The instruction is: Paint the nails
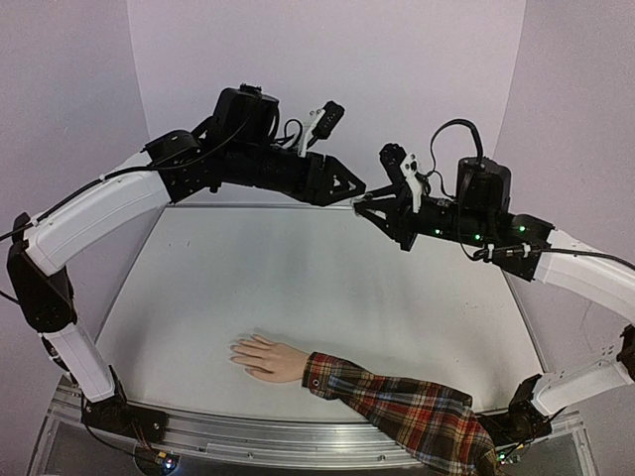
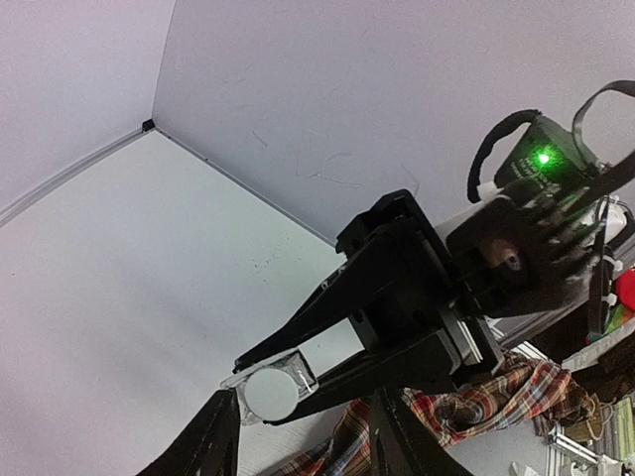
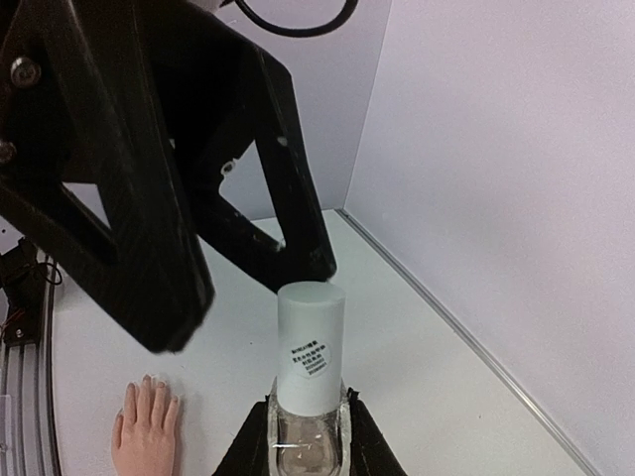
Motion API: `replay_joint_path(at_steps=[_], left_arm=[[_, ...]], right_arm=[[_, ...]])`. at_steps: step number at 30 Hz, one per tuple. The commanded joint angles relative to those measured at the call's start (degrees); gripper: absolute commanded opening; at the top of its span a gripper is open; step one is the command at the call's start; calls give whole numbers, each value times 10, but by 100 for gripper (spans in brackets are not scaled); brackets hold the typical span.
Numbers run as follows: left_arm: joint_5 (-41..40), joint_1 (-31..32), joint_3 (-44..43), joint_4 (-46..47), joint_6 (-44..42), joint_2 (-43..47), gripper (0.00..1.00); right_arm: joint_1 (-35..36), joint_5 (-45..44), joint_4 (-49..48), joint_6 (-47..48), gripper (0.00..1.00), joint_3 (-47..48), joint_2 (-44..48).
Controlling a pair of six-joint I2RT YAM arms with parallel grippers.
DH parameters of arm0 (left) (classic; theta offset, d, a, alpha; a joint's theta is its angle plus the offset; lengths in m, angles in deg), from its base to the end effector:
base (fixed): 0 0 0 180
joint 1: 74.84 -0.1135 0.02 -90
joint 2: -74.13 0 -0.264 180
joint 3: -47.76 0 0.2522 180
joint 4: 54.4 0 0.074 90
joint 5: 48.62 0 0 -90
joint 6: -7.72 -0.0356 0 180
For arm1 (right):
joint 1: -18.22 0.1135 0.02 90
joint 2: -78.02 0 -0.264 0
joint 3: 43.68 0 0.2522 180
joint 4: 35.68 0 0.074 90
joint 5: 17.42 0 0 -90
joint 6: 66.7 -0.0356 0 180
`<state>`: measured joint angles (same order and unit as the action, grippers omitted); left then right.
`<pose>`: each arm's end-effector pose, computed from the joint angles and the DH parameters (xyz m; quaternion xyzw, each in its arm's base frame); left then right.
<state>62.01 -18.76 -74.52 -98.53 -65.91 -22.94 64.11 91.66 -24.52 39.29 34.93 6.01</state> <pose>0.2029 -0.3241 0.4481 0.3698 0.7176 -0.4555 0.3752 0.1979 0.2208 0.3850 -0.4689 0.5636 0.2902 0.6150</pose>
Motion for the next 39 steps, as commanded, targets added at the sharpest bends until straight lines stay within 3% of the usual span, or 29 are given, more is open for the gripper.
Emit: replay_joint_path(at_steps=[1, 7, 14, 30, 31, 33, 37, 39], left_arm=[[-18, 1, -35, -26, -8, -18, 43], [-24, 1, -32, -13, -8, -14, 32], [-30, 1, -22, 3, 0, -6, 34], [-28, 2, -11, 24, 10, 0, 1], [-33, 1, -10, 21, 10, 1, 0], [-62, 1, -6, 13, 7, 4, 0], [-176, 0, 11, -19, 1, 16, 0], [-250, -2, 38, -18, -2, 29, 0]], right_arm=[[8, -10, -13, 9, 0, 33, -5], [13, -12, -9, 14, 0, 38, -12], [16, -14, -7, 15, 0, 36, -14], [24, -25, -6, 19, 0, 40, -20], [24, -32, -6, 17, 3, 39, -20], [24, -48, -8, 10, 20, 35, -20], [23, -106, -13, -5, 71, 13, -12], [21, -128, -16, -12, 80, -7, -1]])
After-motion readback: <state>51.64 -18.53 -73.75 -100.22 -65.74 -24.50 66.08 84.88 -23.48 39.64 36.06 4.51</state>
